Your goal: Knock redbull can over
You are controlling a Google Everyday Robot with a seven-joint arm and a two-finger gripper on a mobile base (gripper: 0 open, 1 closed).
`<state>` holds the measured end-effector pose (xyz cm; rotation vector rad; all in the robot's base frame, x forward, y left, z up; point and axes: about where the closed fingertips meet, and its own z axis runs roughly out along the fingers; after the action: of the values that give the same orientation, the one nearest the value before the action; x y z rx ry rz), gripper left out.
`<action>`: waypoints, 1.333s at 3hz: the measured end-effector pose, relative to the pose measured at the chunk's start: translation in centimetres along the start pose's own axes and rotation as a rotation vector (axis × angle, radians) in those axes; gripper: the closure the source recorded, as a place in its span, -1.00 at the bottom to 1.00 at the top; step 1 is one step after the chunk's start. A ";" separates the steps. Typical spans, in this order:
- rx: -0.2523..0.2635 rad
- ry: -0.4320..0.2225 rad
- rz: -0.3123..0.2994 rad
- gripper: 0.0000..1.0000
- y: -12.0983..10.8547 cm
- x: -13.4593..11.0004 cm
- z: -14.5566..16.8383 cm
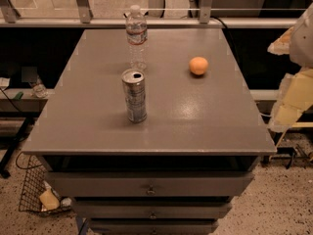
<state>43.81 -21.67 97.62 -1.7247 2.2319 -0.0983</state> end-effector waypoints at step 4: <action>-0.070 -0.496 -0.030 -1.00 -0.9 -8.6 4.4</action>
Offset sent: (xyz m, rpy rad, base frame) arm 0.0418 0.0726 -0.0090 0.4106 -0.0862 0.1527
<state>47.83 -13.14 95.46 -1.5999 1.8614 0.3659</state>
